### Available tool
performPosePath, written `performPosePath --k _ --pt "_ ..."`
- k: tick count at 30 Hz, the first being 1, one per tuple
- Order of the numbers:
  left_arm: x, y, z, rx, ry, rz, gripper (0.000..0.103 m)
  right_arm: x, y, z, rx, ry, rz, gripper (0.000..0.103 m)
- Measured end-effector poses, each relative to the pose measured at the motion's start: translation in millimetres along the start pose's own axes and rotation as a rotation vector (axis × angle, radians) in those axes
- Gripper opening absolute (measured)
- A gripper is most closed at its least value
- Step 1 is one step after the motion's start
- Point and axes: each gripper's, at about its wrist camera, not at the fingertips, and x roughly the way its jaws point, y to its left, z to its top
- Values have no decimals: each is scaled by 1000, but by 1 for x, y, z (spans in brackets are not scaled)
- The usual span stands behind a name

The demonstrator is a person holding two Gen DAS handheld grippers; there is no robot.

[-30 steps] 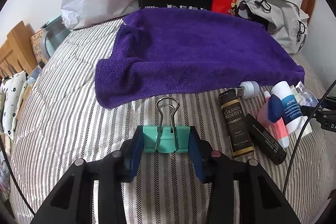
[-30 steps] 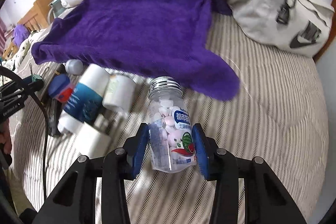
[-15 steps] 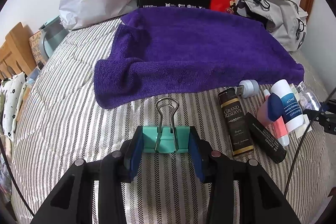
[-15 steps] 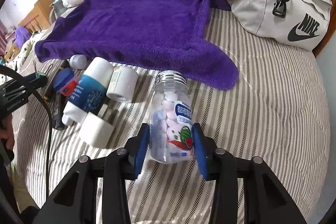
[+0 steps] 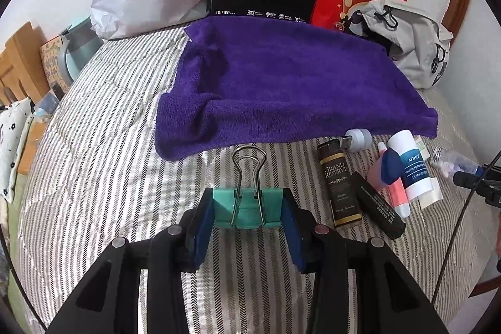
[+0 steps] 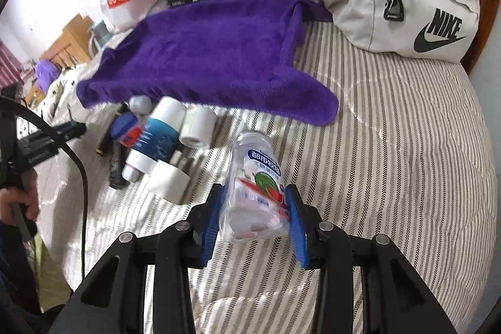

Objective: Organize rigid objects
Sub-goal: 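Carry the clip and candy bottle with both tools onto the purple towel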

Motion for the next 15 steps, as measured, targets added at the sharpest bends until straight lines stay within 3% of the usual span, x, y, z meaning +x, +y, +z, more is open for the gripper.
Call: performPosePath --k 4,12,15 --pt "2 -3 -3 5 14 -1 39 18 0 -3 -4 53 -27 40" --pt "13 -4 -7 9 35 7 39 30 17 4 -59 9 -131 42" --pt "15 -7 -7 24 30 18 39 30 14 4 -47 2 -112 41"
